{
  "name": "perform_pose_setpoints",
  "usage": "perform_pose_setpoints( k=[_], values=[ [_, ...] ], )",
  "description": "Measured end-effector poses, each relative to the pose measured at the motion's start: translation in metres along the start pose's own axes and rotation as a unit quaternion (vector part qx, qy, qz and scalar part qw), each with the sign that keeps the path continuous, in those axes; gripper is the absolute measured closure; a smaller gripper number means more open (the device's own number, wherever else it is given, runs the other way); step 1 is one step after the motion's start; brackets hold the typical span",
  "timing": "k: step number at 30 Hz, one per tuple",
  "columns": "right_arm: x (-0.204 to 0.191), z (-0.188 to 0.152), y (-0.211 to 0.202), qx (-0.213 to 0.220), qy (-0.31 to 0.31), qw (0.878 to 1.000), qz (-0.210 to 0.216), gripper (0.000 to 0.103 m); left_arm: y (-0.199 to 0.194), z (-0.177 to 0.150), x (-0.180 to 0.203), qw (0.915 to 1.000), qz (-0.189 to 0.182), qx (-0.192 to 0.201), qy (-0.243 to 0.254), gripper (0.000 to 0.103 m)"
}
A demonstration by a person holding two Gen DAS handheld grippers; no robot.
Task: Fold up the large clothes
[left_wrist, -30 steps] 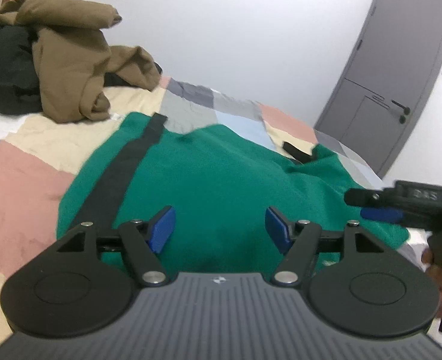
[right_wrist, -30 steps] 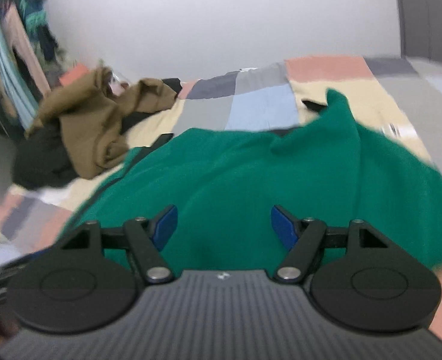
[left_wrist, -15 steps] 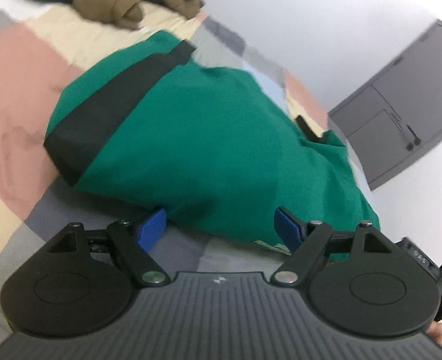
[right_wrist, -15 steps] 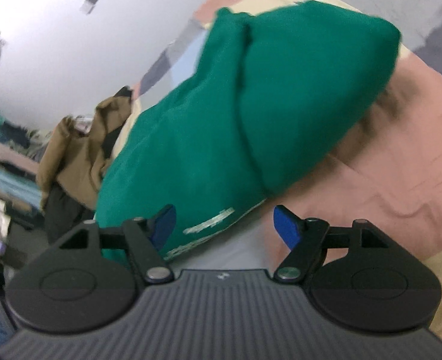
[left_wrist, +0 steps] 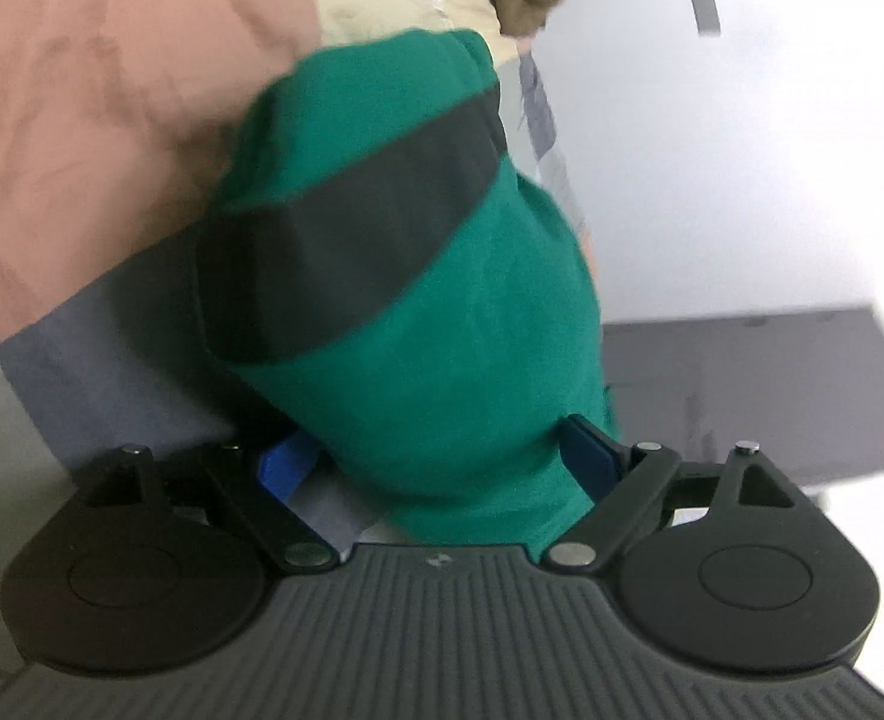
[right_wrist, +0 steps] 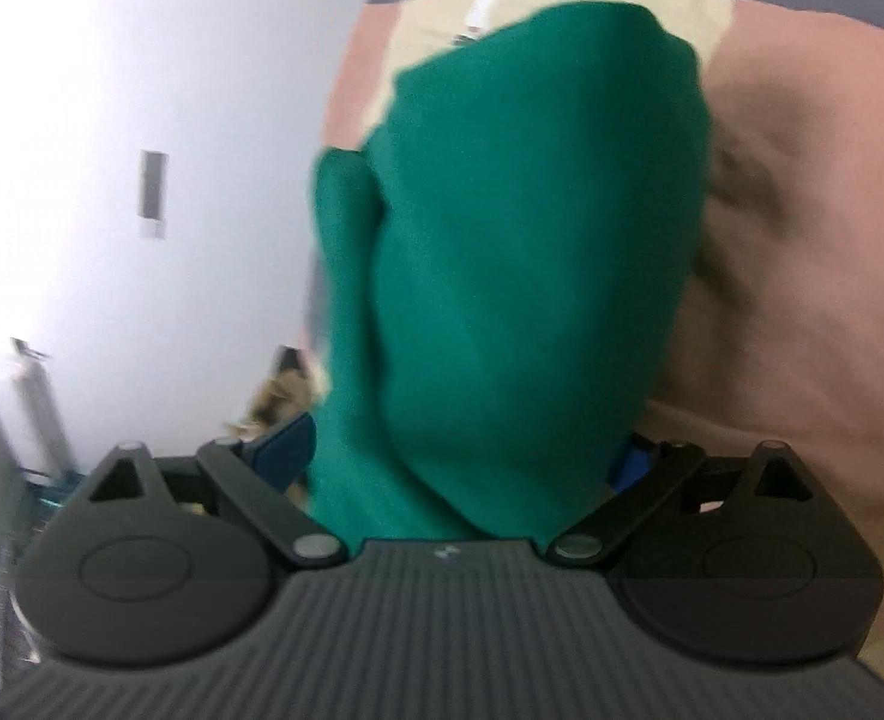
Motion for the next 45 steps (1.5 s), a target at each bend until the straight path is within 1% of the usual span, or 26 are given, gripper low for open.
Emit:
perform_pose_setpoints(
  k=[3, 5, 6, 7, 9, 10, 11, 12, 13, 14, 17, 20, 21, 23, 28, 31, 34, 36, 39, 42, 44, 45],
  values=[
    [-0.003, -0.006, 0.003, 0.001, -0.033, 0.999, -0.004, 0.003, 0.001, 0.009, -0.002, 0.9992, -0.025, 0.013, -0.027, 0.015],
    [-0.001, -0.013, 0.014, -0.008, -0.048, 0.999, -0.014, 0.005, 0.003, 0.009, -0.002, 0.9988, -0.031, 0.018, -0.032, 0.015],
    [0.0, -0.015, 0.023, -0.015, -0.05, 0.998, -0.017, 0.005, 0.005, 0.009, -0.002, 0.999, -0.03, 0.022, -0.027, 0.017],
    [0.001, -0.019, 0.03, -0.024, -0.054, 0.998, -0.02, 0.01, 0.005, 0.009, -0.001, 0.999, -0.027, 0.027, -0.023, 0.02],
    [0.0, -0.022, 0.04, -0.025, -0.067, 0.997, -0.021, 0.014, 0.006, 0.011, 0.0, 0.9992, -0.021, 0.032, -0.011, 0.033],
    [-0.004, -0.023, 0.042, -0.02, -0.083, 0.996, -0.019, 0.02, 0.005, 0.012, 0.001, 0.9992, -0.018, 0.035, -0.002, 0.037],
    [-0.01, -0.023, 0.042, -0.017, -0.099, 0.995, -0.016, 0.027, 0.003, 0.012, 0.004, 0.999, -0.016, 0.04, 0.012, 0.048],
    [-0.016, -0.024, 0.041, -0.014, -0.119, 0.993, -0.013, 0.032, 0.003, 0.012, 0.007, 0.9987, -0.014, 0.044, 0.023, 0.057],
    [-0.022, -0.026, 0.04, -0.012, -0.139, 0.99, -0.01, 0.043, 0.0, 0.012, 0.01, 0.9981, -0.014, 0.048, 0.035, 0.06],
    [-0.026, -0.028, 0.039, -0.011, -0.155, 0.988, -0.009, 0.05, -0.002, 0.011, 0.014, 0.9973, -0.012, 0.053, 0.05, 0.065],
    [-0.037, -0.032, 0.036, -0.005, -0.189, 0.982, 0.002, 0.059, -0.012, 0.009, 0.026, 0.9937, -0.019, 0.069, 0.086, 0.073],
    [-0.049, -0.034, 0.032, -0.004, -0.219, 0.976, 0.016, 0.065, -0.023, 0.009, 0.036, 0.9912, -0.025, 0.076, 0.106, 0.078],
    [-0.047, -0.026, 0.022, -0.004, -0.225, 0.974, 0.02, 0.065, -0.03, 0.009, 0.039, 0.9906, -0.031, 0.076, 0.109, 0.078],
    [-0.05, -0.022, 0.005, -0.004, -0.235, 0.972, 0.032, 0.066, -0.045, 0.009, 0.047, 0.9889, -0.04, 0.072, 0.124, 0.079],
    [-0.06, -0.024, -0.033, -0.013, -0.249, 0.967, 0.056, 0.068, -0.089, -0.002, 0.068, 0.9818, -0.06, 0.079, 0.162, 0.08],
    [-0.06, -0.018, -0.069, -0.012, -0.236, 0.969, 0.077, 0.069, -0.118, -0.012, 0.078, 0.9805, -0.066, 0.077, 0.169, 0.083],
    [-0.057, -0.017, -0.099, -0.014, -0.222, 0.971, 0.089, 0.07, -0.147, -0.024, 0.088, 0.9752, -0.078, 0.078, 0.192, 0.087],
    [-0.056, -0.019, -0.108, -0.017, -0.235, 0.968, 0.082, 0.07, -0.163, -0.031, 0.096, 0.9714, -0.09, 0.082, 0.204, 0.091],
    [-0.052, -0.021, -0.103, -0.026, -0.237, 0.97, 0.05, 0.07, -0.167, -0.038, 0.103, 0.968, -0.089, 0.083, 0.219, 0.091],
    [-0.046, -0.022, -0.094, -0.028, -0.236, 0.971, 0.03, 0.07, -0.159, -0.049, 0.1, 0.9701, -0.076, 0.061, 0.222, 0.091],
    [-0.044, -0.019, -0.093, -0.028, -0.225, 0.973, 0.029, 0.07, -0.155, -0.055, 0.092, 0.9706, -0.064, 0.051, 0.226, 0.091],
    [-0.042, -0.019, -0.095, -0.031, -0.218, 0.975, 0.031, 0.07, -0.153, -0.057, 0.087, 0.9722, -0.054, 0.046, 0.223, 0.09]
  ],
)
Point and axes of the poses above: each gripper's, at about its wrist camera, not at the fingertips, and y roughly the way its jaws point, x to its right, z to its top, the point moved 7 cm from there along y, roughly the way its jaws point, and after that the axes turned 14 degrees about x, right-handed, at the moved point
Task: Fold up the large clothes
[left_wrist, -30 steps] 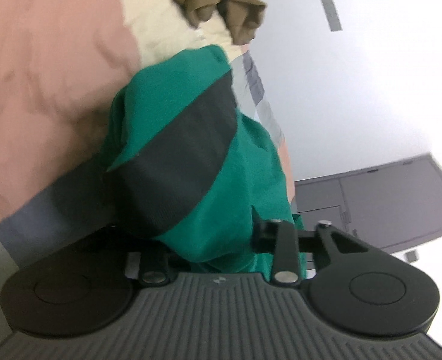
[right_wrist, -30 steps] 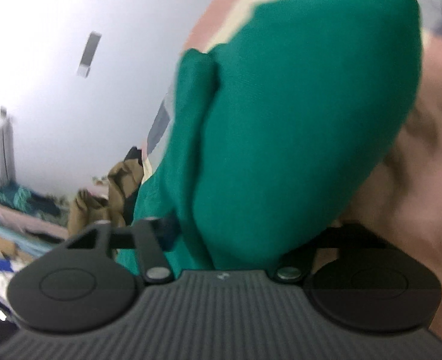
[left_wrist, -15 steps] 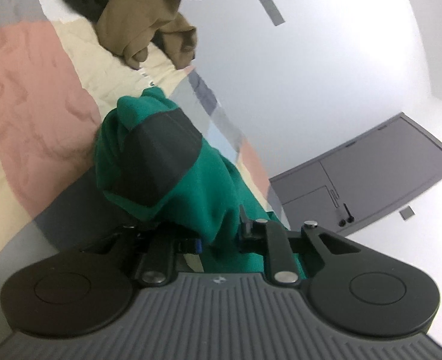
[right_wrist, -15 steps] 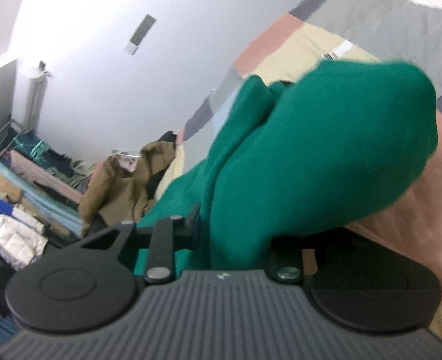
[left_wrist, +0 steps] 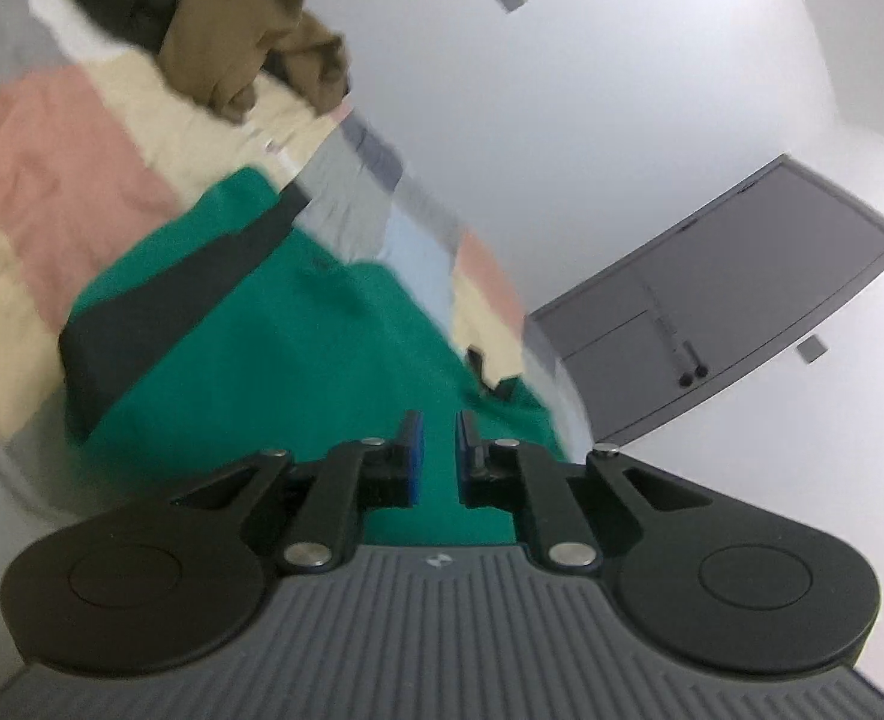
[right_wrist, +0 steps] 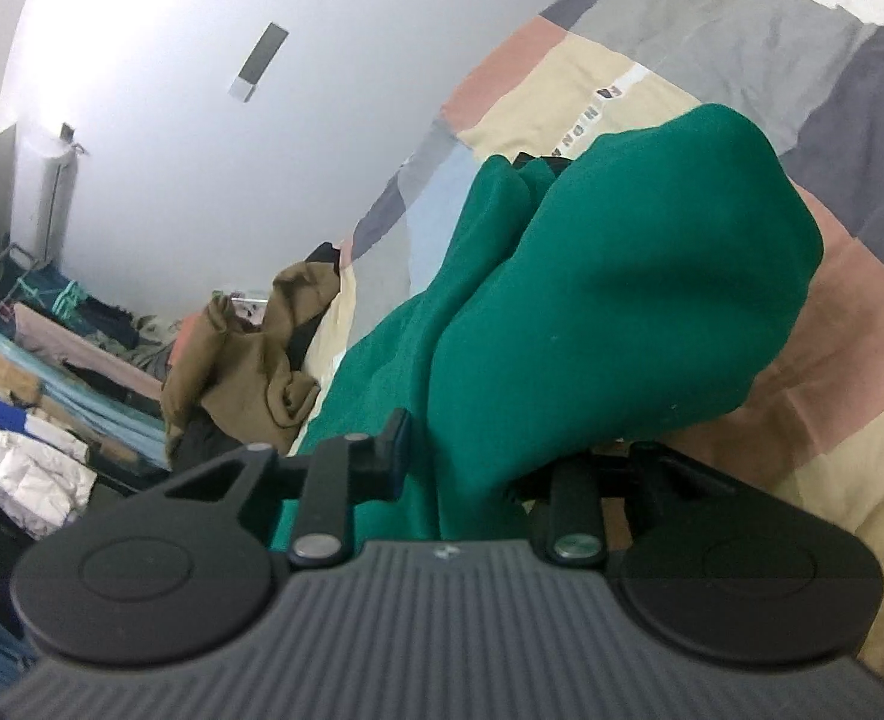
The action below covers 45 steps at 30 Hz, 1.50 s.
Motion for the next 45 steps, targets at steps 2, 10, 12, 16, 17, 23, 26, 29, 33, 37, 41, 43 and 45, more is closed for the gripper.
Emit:
perform_pose_setpoints(
  k=[2, 10, 12, 16, 17, 23, 26, 29, 33, 37, 41, 43, 45],
  values=[
    [0.003, -0.001, 0.0, -0.003, 0.01, 1.0, -0.002, 0.07, 0.001, -0.008, -0.009, 0.9996, 0.019, -0.016, -0.011, 0.088],
    [0.012, -0.005, -0.007, -0.007, 0.035, 0.999, -0.015, 0.068, 0.004, -0.022, -0.033, 0.9935, 0.042, -0.06, -0.087, 0.02],
    [0.017, -0.005, -0.006, -0.008, 0.048, 0.999, -0.02, 0.063, 0.011, -0.032, -0.042, 0.9899, 0.061, -0.078, -0.101, 0.018],
    [0.035, -0.003, -0.005, 0.003, 0.084, 0.995, -0.057, 0.036, 0.03, -0.048, -0.07, 0.9778, 0.108, -0.106, -0.145, 0.018],
    [0.039, -0.002, -0.006, 0.009, 0.095, 0.994, -0.062, 0.029, 0.034, -0.05, -0.078, 0.9749, 0.116, -0.104, -0.159, 0.018],
    [0.068, 0.0, 0.003, 0.018, 0.135, 0.986, -0.095, 0.029, 0.06, -0.046, -0.102, 0.9636, 0.103, -0.06, -0.239, 0.018],
    [0.067, 0.002, 0.007, 0.021, 0.123, 0.988, -0.088, 0.04, 0.066, -0.043, -0.101, 0.967, 0.105, -0.036, -0.229, 0.026],
    [0.056, 0.005, 0.006, 0.024, 0.091, 0.992, -0.082, 0.071, 0.068, -0.038, -0.091, 0.9764, 0.115, -0.024, -0.181, 0.057],
    [0.032, 0.015, -0.003, 0.035, 0.03, 0.997, -0.064, 0.078, 0.062, -0.028, -0.068, 0.988, 0.103, -0.009, -0.115, 0.075],
    [0.015, 0.034, 0.003, 0.036, 0.023, 0.998, -0.05, 0.077, 0.063, -0.001, -0.046, 0.9938, 0.073, -0.005, -0.084, 0.077],
    [0.005, 0.053, 0.024, 0.03, 0.036, 0.998, -0.05, 0.069, 0.091, 0.032, -0.024, 0.996, 0.061, -0.006, -0.065, 0.076],
    [-0.005, 0.065, 0.039, 0.029, 0.028, 0.998, -0.04, 0.058, 0.109, 0.049, -0.015, 0.9965, 0.06, -0.013, -0.057, 0.072],
    [-0.013, 0.077, 0.052, 0.032, 0.027, 0.999, -0.023, 0.041, 0.123, 0.063, -0.01, 0.9963, 0.051, -0.017, -0.067, 0.051]
  ],
)
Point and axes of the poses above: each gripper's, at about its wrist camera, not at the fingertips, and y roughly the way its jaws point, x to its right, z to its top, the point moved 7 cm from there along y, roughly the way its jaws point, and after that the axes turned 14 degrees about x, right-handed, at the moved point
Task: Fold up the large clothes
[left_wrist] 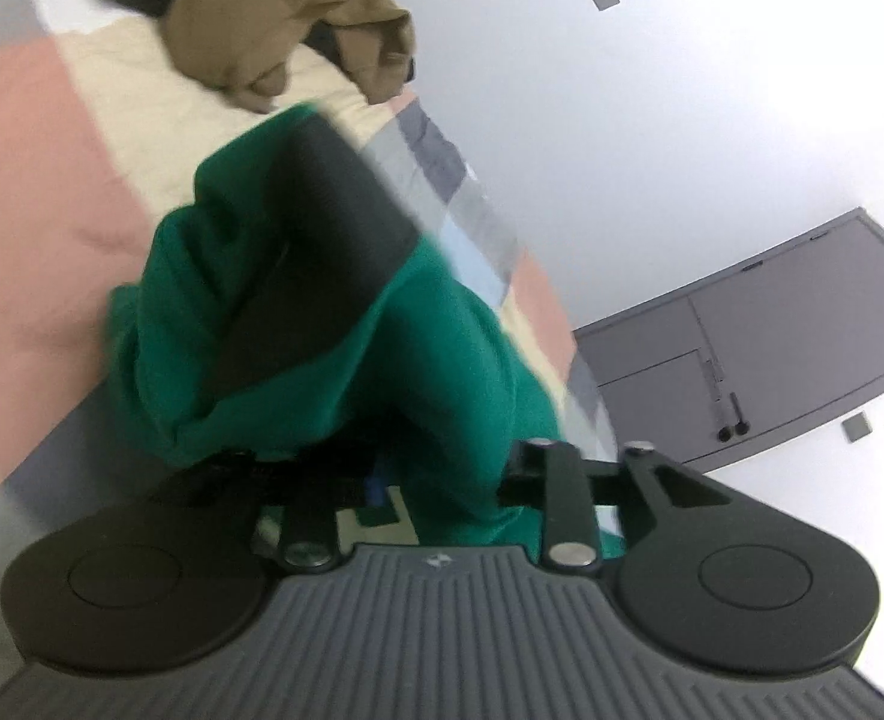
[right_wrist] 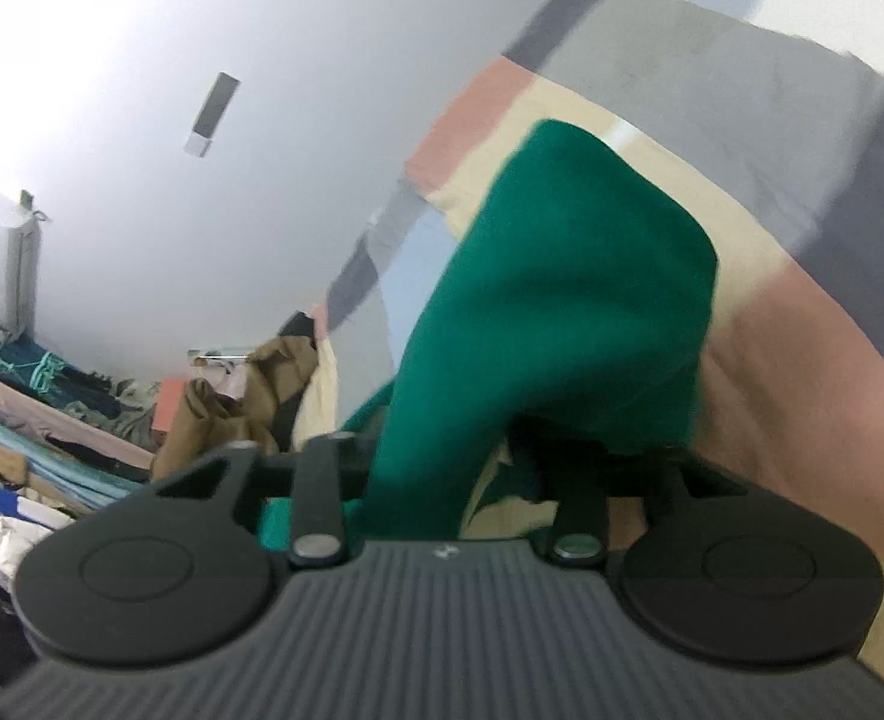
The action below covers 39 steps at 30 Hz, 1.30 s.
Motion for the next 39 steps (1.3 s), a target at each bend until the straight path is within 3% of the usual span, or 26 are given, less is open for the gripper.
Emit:
perform_pose_setpoints(
  k=[2, 6, 13, 19, 21, 27, 32, 39],
  values=[
    [-0.008, 0.01, 0.013, 0.005, -0.005, 1.0, 0.018, 0.028, 0.022, 0.016, 0.012, 0.9998, -0.02, -0.001, 0.004, 0.038],
    [-0.023, 0.027, 0.048, 0.029, -0.066, 0.997, 0.03, 0.028, 0.052, 0.042, 0.035, 0.9964, -0.043, 0.047, 0.056, 0.022],
    [-0.023, 0.035, 0.114, 0.055, -0.174, 0.983, 0.033, 0.029, 0.131, 0.049, 0.033, 0.9832, -0.023, 0.049, 0.174, 0.021],
    [-0.002, 0.02, 0.187, 0.03, -0.26, 0.965, -0.013, 0.029, 0.211, 0.031, 0.017, 0.9579, 0.032, 0.005, 0.285, 0.021],
    [0.006, 0.015, 0.208, 0.019, -0.274, 0.961, -0.023, 0.029, 0.246, 0.035, 0.006, 0.9537, 0.048, -0.008, 0.297, 0.021],
    [0.011, 0.011, 0.26, -0.004, -0.307, 0.95, -0.052, 0.029, 0.302, 0.04, -0.009, 0.9504, 0.084, -0.033, 0.298, 0.021],
    [0.009, 0.016, 0.267, -0.017, -0.295, 0.953, -0.069, 0.03, 0.292, 0.043, -0.002, 0.9552, 0.071, -0.034, 0.285, 0.021],
    [-0.007, 0.019, 0.209, 0.013, -0.277, 0.96, -0.049, 0.03, 0.198, 0.042, 0.018, 0.9608, 0.02, -0.002, 0.276, 0.021]
  ],
)
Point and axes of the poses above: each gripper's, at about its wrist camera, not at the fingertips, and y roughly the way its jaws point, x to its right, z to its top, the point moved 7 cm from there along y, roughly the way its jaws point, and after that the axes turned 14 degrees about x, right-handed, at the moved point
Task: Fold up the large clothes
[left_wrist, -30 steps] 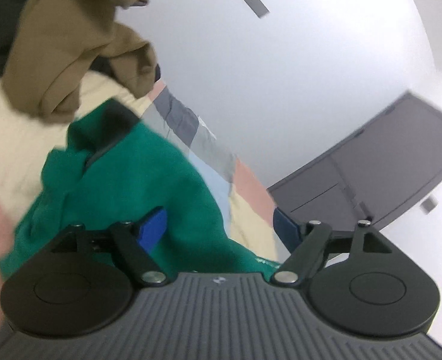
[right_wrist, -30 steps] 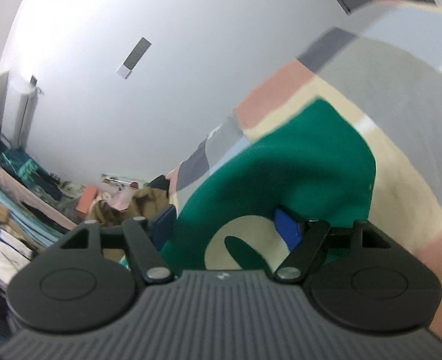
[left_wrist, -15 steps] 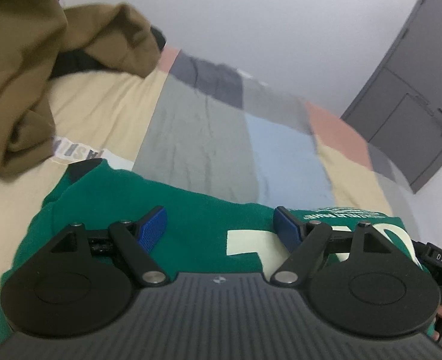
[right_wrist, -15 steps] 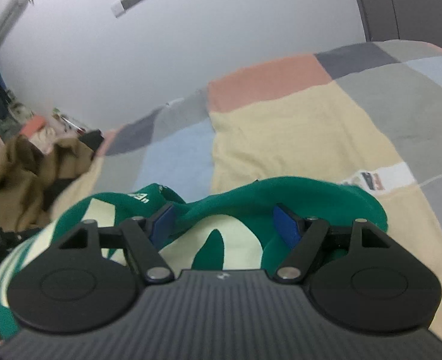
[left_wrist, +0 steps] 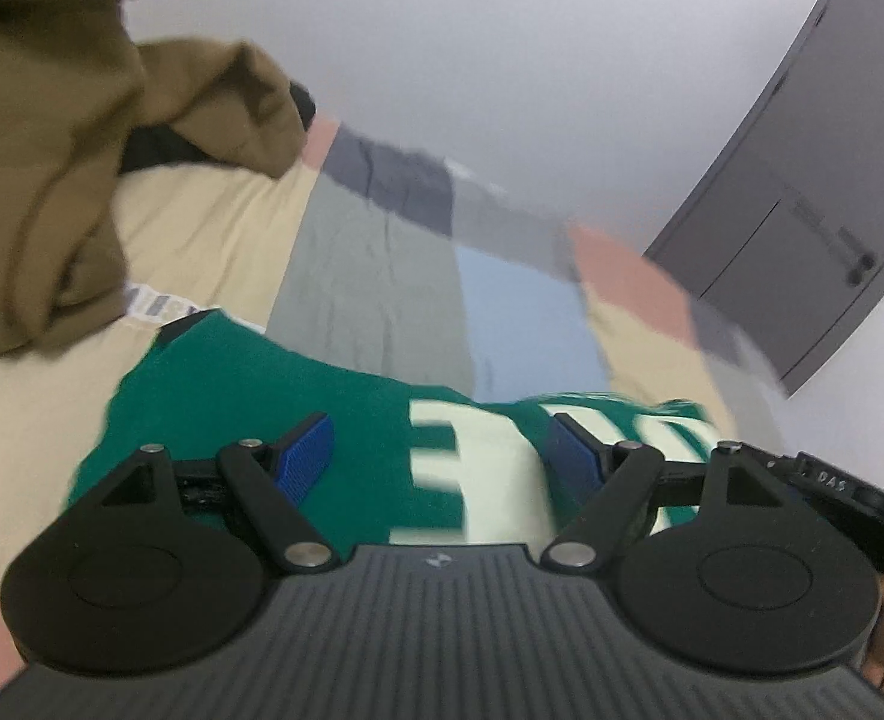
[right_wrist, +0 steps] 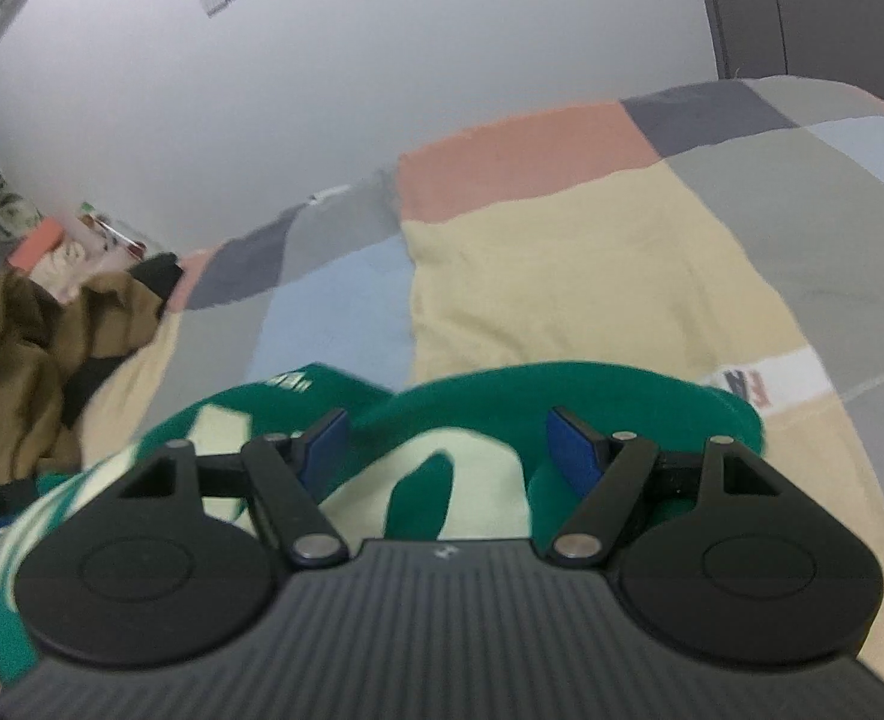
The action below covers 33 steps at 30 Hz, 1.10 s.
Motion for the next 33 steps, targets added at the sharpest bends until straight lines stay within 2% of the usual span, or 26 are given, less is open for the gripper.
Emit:
perform_pose_setpoints(
  k=[6, 10, 13, 17, 24, 25, 27, 28, 30, 33],
  values=[
    [-0.011, -0.002, -0.081, 0.032, 0.068, 0.996, 0.04, 0.029, -0.09, -0.019, -0.006, 0.9961, -0.031, 0.03, -0.077, 0.021],
    [-0.013, -0.026, -0.123, 0.001, 0.142, 0.988, 0.063, 0.027, -0.124, -0.052, -0.021, 0.9872, -0.033, 0.032, -0.153, 0.021],
    [-0.013, -0.051, -0.137, -0.041, 0.188, 0.979, 0.066, 0.027, -0.125, -0.08, -0.034, 0.9797, -0.02, -0.002, -0.199, 0.021],
    [-0.006, -0.077, -0.131, -0.08, 0.254, 0.962, 0.062, 0.027, -0.113, -0.106, -0.048, 0.9681, -0.016, -0.031, -0.248, 0.021],
    [0.02, -0.092, -0.091, -0.071, 0.333, 0.939, 0.053, 0.027, -0.089, -0.092, -0.066, 0.9408, -0.059, 0.024, -0.333, 0.023],
    [0.021, -0.091, -0.087, -0.067, 0.342, 0.936, 0.057, 0.027, -0.089, -0.085, -0.067, 0.9395, -0.068, 0.036, -0.334, 0.025],
    [0.022, -0.085, -0.082, -0.063, 0.335, 0.938, 0.063, 0.027, -0.087, -0.076, -0.069, 0.9412, -0.068, 0.046, -0.328, 0.049],
    [0.022, -0.082, -0.081, -0.06, 0.329, 0.94, 0.066, 0.028, -0.086, -0.071, -0.07, 0.9417, -0.07, 0.051, -0.325, 0.054],
    [0.024, -0.076, -0.084, -0.051, 0.327, 0.94, 0.076, 0.031, -0.083, -0.062, -0.072, 0.9398, -0.082, 0.062, -0.326, 0.072],
    [0.025, -0.068, -0.085, -0.043, 0.312, 0.945, 0.086, 0.04, -0.077, -0.05, -0.069, 0.9438, -0.095, 0.072, -0.308, 0.087]
  ],
)
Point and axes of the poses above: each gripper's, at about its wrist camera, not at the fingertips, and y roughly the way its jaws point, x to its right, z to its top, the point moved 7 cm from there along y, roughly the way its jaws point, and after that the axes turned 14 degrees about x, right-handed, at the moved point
